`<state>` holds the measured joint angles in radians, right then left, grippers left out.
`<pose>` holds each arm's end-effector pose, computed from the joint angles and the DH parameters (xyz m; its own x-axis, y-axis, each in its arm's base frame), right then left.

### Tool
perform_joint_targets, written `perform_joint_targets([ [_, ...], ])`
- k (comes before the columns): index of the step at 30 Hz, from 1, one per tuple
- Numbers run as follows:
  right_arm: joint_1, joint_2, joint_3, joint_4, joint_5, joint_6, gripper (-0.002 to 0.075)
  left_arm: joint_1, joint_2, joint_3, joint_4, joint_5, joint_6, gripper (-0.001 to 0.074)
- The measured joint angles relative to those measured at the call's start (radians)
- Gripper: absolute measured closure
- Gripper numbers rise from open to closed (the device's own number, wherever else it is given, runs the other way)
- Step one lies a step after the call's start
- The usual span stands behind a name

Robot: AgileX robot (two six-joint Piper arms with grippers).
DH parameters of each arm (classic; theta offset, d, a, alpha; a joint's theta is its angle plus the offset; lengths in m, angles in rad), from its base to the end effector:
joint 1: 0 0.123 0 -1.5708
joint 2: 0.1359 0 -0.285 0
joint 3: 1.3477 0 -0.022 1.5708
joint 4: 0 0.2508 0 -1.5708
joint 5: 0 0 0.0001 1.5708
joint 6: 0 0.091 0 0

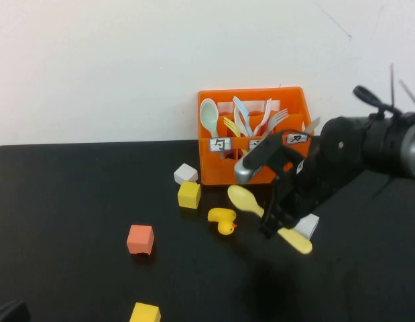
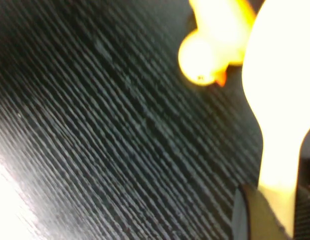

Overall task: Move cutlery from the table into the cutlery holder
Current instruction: Place the spoon on the box

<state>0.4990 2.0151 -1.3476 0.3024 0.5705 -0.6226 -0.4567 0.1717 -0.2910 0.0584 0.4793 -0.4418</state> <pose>0.3585 0.2121 0.1610 -0.5510 -0.7024 -0.4505 -0.7814 0.6238 -0.0168 0.0522 -0.0229 0.2577 -0.3818 -0.2358 -0.8936 0.2945 0.8855 -0.3595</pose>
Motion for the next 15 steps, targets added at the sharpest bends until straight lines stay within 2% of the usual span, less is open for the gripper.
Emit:
perform_joint_targets([
  [8,0.000,-0.095,0.004,0.037,-0.088,-0.019,0.0591,0.000,0.000,0.000,0.025,-0.002,0.000,0.0736],
  [15,0.000,-0.126,0.008,0.172,-0.387,-0.027,0.0591,0.000,0.000,0.000,0.028,-0.002,0.000,0.0736],
])
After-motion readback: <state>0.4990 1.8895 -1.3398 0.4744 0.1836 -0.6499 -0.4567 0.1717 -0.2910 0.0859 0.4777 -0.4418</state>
